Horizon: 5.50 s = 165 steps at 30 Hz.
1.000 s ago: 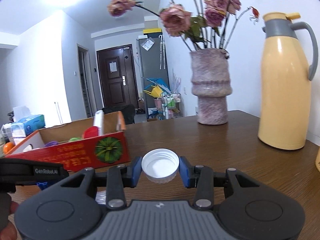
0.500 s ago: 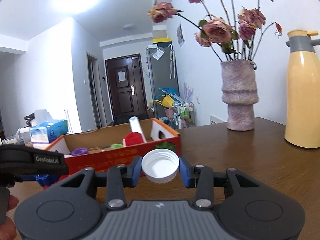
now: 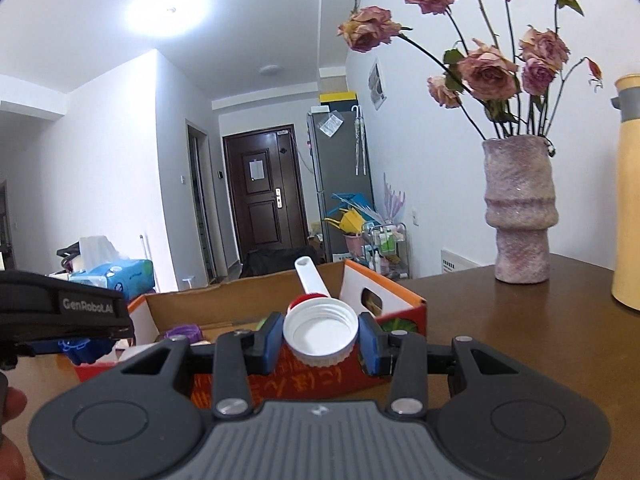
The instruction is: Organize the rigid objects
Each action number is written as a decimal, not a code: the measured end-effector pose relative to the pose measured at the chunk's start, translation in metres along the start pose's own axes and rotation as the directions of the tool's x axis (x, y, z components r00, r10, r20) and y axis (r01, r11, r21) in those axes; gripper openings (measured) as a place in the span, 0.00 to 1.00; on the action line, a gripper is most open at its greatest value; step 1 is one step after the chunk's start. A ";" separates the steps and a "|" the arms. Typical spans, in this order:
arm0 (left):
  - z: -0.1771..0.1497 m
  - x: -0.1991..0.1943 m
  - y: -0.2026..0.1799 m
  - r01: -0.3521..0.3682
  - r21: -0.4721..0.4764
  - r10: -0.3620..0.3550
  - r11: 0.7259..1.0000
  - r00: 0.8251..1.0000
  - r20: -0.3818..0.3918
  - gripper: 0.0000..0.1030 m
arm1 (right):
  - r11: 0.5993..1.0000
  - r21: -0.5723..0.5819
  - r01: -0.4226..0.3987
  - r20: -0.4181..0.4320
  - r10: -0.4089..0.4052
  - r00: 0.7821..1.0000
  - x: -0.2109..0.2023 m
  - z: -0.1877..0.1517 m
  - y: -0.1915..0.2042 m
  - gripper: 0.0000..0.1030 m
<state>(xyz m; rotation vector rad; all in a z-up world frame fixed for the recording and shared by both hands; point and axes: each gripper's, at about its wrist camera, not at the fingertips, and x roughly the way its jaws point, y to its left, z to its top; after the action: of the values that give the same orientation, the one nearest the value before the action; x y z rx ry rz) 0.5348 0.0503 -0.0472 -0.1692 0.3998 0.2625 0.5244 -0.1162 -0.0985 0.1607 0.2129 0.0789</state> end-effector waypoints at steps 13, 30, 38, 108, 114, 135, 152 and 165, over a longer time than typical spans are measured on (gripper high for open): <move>0.016 0.039 -0.001 -0.003 0.006 0.003 1.000 1.000 0.009 0.54 | 0.999 -0.019 -0.044 0.015 0.045 0.999 0.048 0.012 0.010 0.38; 0.033 0.091 -0.008 -0.017 0.041 0.016 0.999 1.000 0.009 0.54 | 0.993 -0.047 -0.109 -0.017 0.108 0.994 0.106 0.024 0.011 0.38; 0.037 0.107 -0.013 -0.006 0.077 0.006 0.997 1.000 -0.004 0.54 | 0.989 -0.050 -0.138 -0.071 0.135 0.988 0.132 0.032 0.008 0.38; 0.026 -0.077 -0.004 0.007 0.163 -0.002 0.987 0.999 -0.034 1.00 | 0.995 -0.093 -0.020 -0.117 0.009 0.993 -0.060 0.082 -0.021 1.00; 0.005 -0.131 0.005 0.042 0.146 -0.036 0.988 0.998 -0.042 1.00 | 0.996 -0.089 -0.017 -0.102 0.008 0.995 -0.122 0.074 -0.031 1.00; -0.070 -0.333 0.040 0.079 0.186 -0.083 0.979 0.996 0.014 1.00 | 0.994 -0.109 0.003 -0.020 -0.005 1.000 -0.352 0.045 -0.053 1.00; -0.100 -0.414 0.070 0.105 0.172 -0.118 0.979 0.991 0.068 1.00 | 0.986 -0.169 -0.003 0.025 0.008 1.000 -0.435 0.029 -0.040 1.00; -0.101 -0.423 0.075 0.107 0.163 -0.122 0.981 0.989 0.079 1.00 | 0.983 -0.184 -0.008 0.032 0.014 0.999 -0.445 0.027 -0.036 1.00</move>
<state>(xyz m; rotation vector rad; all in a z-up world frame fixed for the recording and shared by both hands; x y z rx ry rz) 0.1018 0.0084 0.0240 -0.0237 0.3199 0.1231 0.0990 -0.1975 0.0123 -0.0207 0.1706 0.1060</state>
